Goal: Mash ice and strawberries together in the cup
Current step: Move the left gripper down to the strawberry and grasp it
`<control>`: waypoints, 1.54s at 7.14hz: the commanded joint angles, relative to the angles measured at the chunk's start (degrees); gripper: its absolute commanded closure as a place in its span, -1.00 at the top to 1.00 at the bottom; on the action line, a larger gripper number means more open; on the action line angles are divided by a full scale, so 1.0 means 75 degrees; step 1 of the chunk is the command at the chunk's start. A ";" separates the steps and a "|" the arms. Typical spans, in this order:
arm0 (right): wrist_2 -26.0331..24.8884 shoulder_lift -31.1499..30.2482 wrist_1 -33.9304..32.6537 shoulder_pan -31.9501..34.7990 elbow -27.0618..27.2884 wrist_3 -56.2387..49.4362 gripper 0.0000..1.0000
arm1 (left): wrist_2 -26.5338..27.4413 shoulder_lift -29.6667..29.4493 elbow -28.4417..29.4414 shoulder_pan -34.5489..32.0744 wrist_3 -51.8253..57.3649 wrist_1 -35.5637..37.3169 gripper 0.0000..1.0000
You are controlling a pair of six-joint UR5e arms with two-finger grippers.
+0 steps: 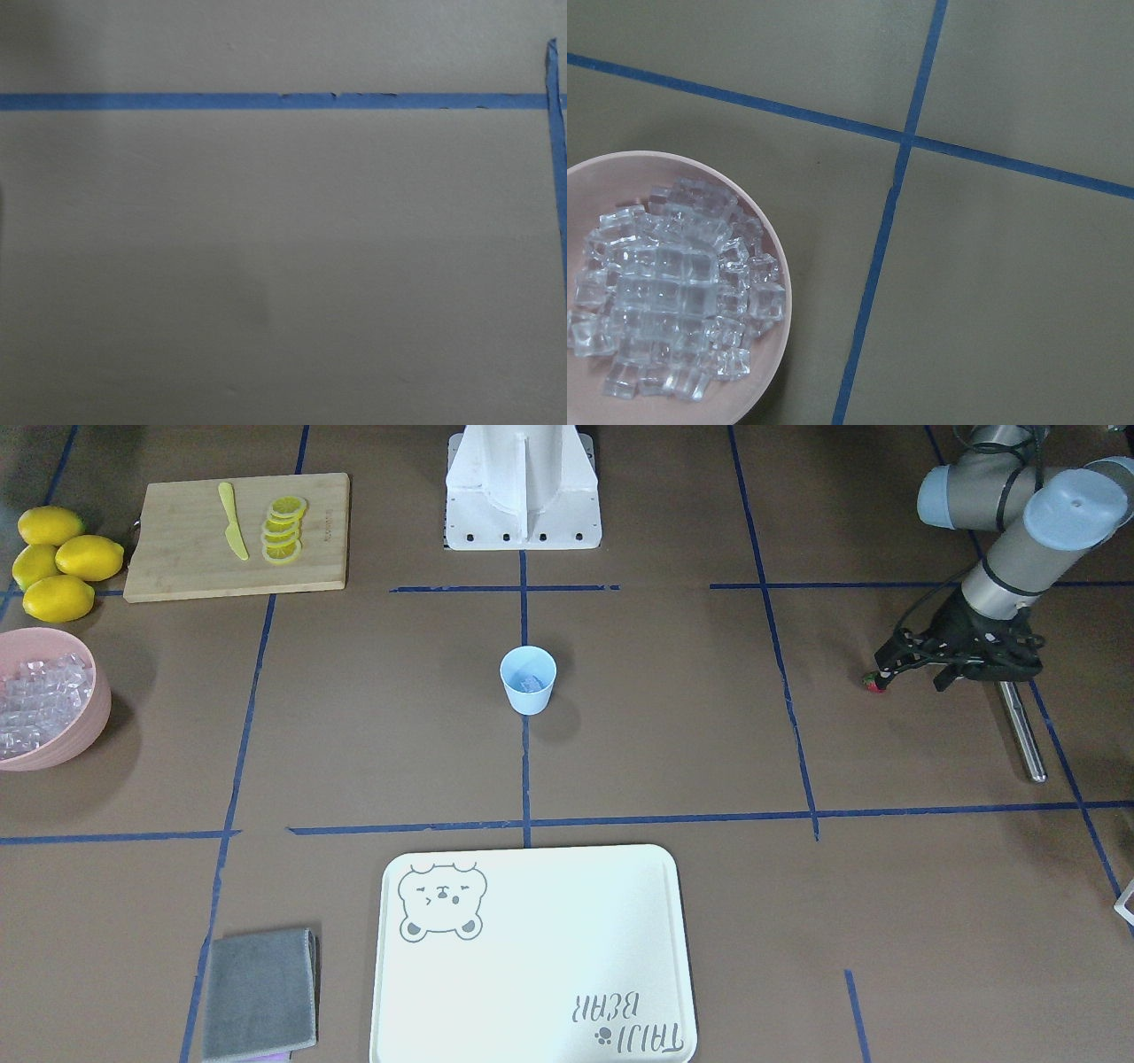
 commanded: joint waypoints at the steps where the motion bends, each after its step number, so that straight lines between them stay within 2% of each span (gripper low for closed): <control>1: 0.0004 -0.0028 0.0000 0.0000 0.0000 0.0000 0.98 | 0.0698 0.0021 0.0008 0.0687 -0.0407 -0.0120 1.00; 6: 0.0004 -0.0063 0.0012 0.0000 0.0000 0.0000 0.98 | 0.0652 0.0220 0.0090 0.0712 -0.0325 -0.0132 0.99; 8: 0.0004 -0.0063 0.0012 0.0012 0.0012 0.0000 0.98 | 0.0617 0.0232 0.0055 0.0712 -0.0336 -0.0132 -0.48; 9: 0.0016 -0.0063 0.0012 0.0012 0.0035 0.0000 0.98 | 0.0617 0.0232 0.0020 0.0712 -0.0336 -0.0120 -0.84; 11: 0.0016 -0.0063 0.0012 0.0012 0.0058 0.0000 0.98 | 0.0629 0.0232 -0.0085 0.0701 -0.0336 -0.0120 -1.00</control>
